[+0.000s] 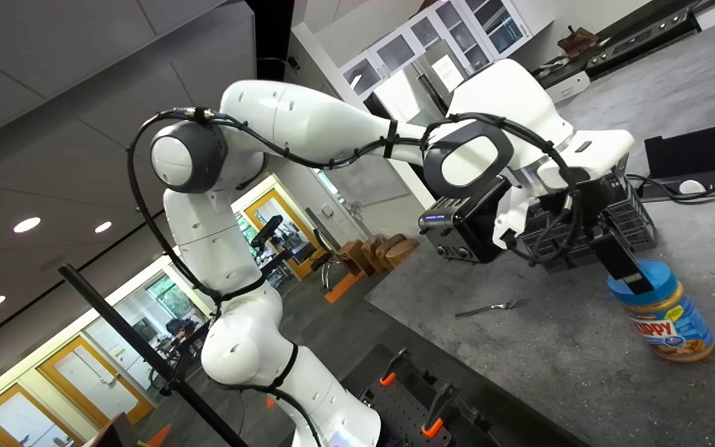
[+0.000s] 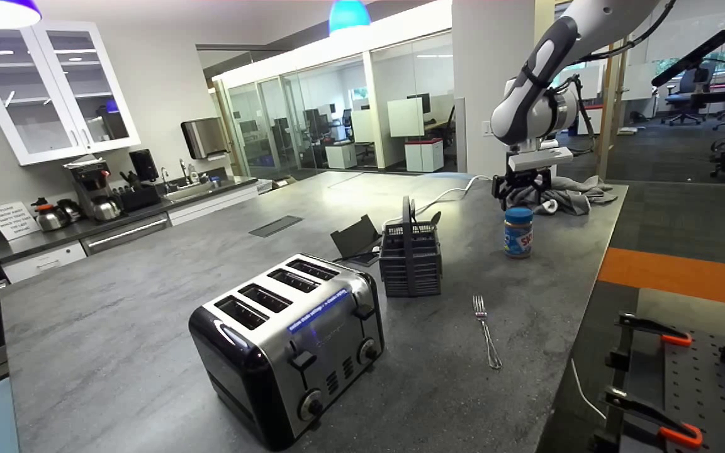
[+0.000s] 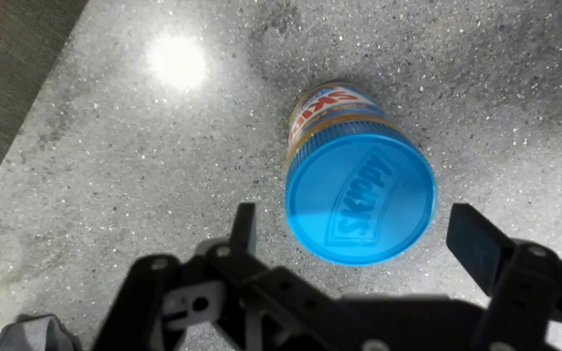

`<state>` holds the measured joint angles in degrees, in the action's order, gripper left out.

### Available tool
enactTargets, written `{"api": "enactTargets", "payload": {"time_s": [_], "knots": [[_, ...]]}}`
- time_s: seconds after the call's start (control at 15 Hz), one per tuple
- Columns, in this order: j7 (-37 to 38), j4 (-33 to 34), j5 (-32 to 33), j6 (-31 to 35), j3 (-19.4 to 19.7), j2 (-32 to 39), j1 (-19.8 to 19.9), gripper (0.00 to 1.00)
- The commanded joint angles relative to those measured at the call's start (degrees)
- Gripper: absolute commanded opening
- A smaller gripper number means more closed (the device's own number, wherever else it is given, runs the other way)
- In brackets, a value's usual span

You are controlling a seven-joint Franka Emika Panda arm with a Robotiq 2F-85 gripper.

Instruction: Remove the blue lid from the container

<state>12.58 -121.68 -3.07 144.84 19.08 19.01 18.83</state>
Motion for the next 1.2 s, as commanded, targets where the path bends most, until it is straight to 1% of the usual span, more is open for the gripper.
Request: {"api": "enactTargets", "payload": {"time_s": [0.0,0.93,1.13], "knots": [[-1.51,1.32,-0.57,-0.93,-0.08,0.85,0.49,1.00],[-2.41,0.93,-0.29,-1.72,-0.06,1.48,0.63,1.00],[-2.90,0.69,-1.38,-1.56,-0.47,1.09,1.01,1.00]]}}
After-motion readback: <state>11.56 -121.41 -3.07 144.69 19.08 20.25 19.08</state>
